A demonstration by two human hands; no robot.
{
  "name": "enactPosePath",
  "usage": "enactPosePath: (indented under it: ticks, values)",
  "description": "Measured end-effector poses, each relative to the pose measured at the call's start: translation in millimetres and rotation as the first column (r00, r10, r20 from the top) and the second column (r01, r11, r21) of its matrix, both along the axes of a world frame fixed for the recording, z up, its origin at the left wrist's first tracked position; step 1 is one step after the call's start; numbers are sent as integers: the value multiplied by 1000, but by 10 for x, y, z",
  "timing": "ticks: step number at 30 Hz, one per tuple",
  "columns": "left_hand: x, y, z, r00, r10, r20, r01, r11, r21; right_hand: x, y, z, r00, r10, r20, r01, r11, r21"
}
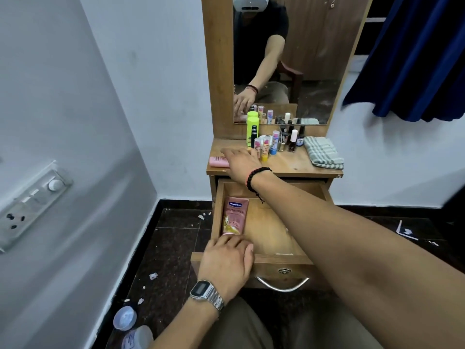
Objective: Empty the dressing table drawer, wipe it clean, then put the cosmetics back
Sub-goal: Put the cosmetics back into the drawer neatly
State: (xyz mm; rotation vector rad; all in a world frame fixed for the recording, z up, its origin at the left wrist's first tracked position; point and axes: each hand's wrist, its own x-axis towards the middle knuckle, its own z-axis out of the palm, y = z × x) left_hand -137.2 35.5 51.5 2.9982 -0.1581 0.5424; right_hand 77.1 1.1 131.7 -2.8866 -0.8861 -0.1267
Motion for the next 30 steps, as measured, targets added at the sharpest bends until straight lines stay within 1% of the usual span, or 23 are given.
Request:
enactPosePath:
  ticks: [2,4,6,7,9,11,12,13,15,16,18,21,25,26,28,30]
  values:
    - [7,-7,-10,1000,3,2,-3,1000,-3,76,28,-95,999,-2,48,4,999,-48]
    - [10,-4,-19,1000,5,-3,-5,1000,-1,100,20,-142,995,-7,103,10,1000,-26]
    - [12,-5,-13,1000,7,-5,-7,1000,12,62,-18,-135,992,11,124,-11,1000,4]
    - [13,-4,-14,1000,8,1,-8,1000,17,23,-43,-123,992,27,122,-31,999,32]
    - [12,-6,-21,1000,8,18,-9,1000,21,-98,-125,-82,992,73,101,-88,984,157]
    - [18,-10,-24,999,10,34,-11,1000,26,-249,-275,-48,988,137,73,-153,941,303]
    - [20,-10,-24,999,10,39,-11,1000,29,-329,-376,-48,983,176,60,-185,918,351]
    - [20,-14,-24,999,7,44,-9,999,33,-409,-496,-66,976,212,56,-217,900,377]
    - [19,-13,-25,999,8,52,-11,999,48,-559,-759,-143,969,240,67,-247,892,379]
    - [19,-13,-27,999,12,53,-15,998,57,-631,-896,-187,971,231,64,-238,899,369]
    - [15,-17,-33,998,18,58,-22,997,72,-763,-1152,-267,978,209,0,-198,928,317]
    - [8,-29,-18,997,18,69,-24,996,82,-928,-1430,-336,984,163,-67,-150,974,168]
    - [6,-29,1,997,17,70,-23,996,87,-940,-1641,-368,990,47,-135,-32,993,114]
    - [9,-31,-1,997,15,72,-22,996,87,-925,-1686,-370,989,21,-148,-10,997,75]
    - [13,-37,-2,997,13,80,-19,996,84,-911,-1765,-394,984,0,-176,-11,998,-61]
    - [10,-39,0,996,9,94,-17,996,91,-919,-1842,-465,987,-11,-160,-27,972,-233]
